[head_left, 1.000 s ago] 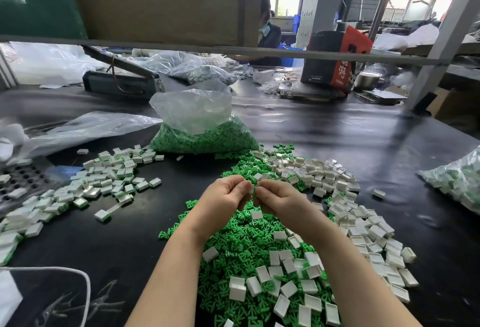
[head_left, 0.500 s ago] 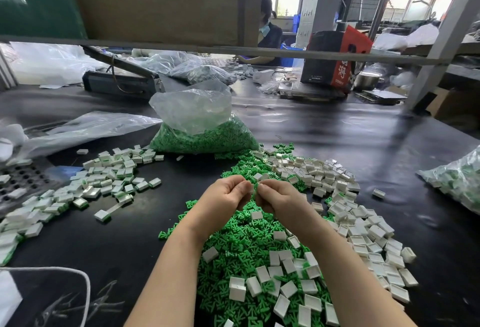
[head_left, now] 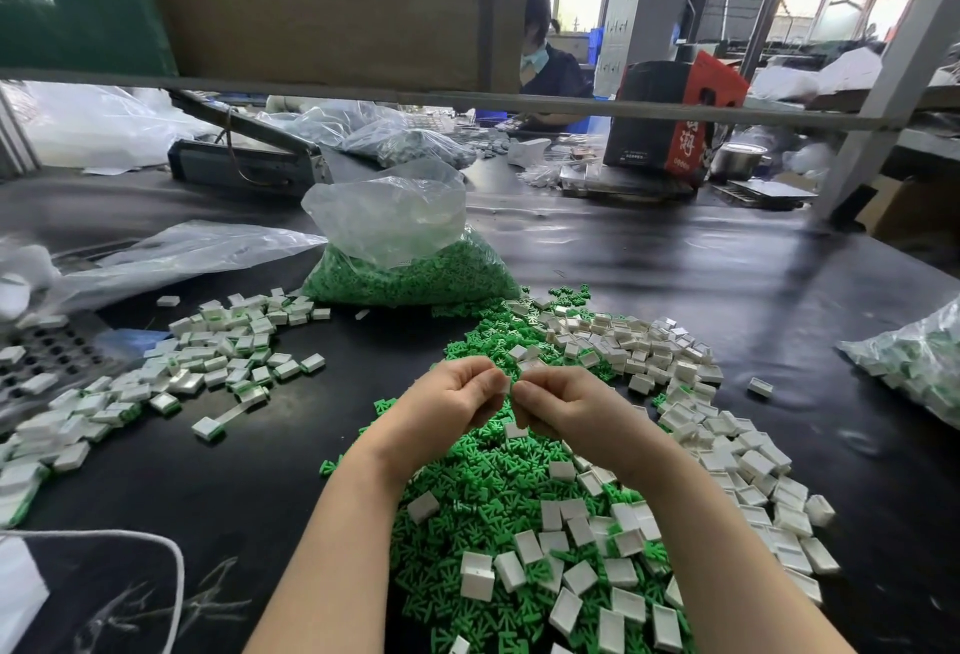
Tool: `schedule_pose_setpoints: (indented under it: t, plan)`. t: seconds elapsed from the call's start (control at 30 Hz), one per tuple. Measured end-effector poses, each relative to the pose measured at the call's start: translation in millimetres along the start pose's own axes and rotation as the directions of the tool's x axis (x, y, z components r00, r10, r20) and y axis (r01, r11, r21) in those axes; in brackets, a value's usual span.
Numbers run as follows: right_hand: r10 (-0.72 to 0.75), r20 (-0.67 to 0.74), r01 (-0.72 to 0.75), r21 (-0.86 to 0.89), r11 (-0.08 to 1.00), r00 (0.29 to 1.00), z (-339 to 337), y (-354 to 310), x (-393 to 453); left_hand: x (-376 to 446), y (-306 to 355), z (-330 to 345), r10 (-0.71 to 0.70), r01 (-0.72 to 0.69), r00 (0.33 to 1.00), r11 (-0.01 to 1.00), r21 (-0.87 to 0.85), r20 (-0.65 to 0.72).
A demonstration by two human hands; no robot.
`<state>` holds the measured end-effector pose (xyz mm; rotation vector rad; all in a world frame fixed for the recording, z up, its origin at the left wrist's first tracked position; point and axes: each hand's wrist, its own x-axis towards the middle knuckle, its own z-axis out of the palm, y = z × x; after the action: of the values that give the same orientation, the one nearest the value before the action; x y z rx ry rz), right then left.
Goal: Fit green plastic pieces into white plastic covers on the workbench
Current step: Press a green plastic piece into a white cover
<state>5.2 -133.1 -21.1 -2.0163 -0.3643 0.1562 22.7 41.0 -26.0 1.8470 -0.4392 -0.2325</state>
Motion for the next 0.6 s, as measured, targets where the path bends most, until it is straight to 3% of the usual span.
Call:
schedule_pose_setpoints:
  t: [0.27, 0.6]
  plan:
    - [0.036, -0.061, -0.028, 0.129, 0.991, 0.997, 10.5, 3.3, 5.3, 0.3, -1.0, -1.1, 0.017, -0.017, 0.999, 1.0, 0.006, -0.032]
    - [-0.063, -0.189, 0.063, -0.005, 0.998, 0.98, 15.2, 4.0, 6.8, 0.1, -1.1, -3.0, 0.02, -0.019, 0.998, 1.0, 0.006, -0.065]
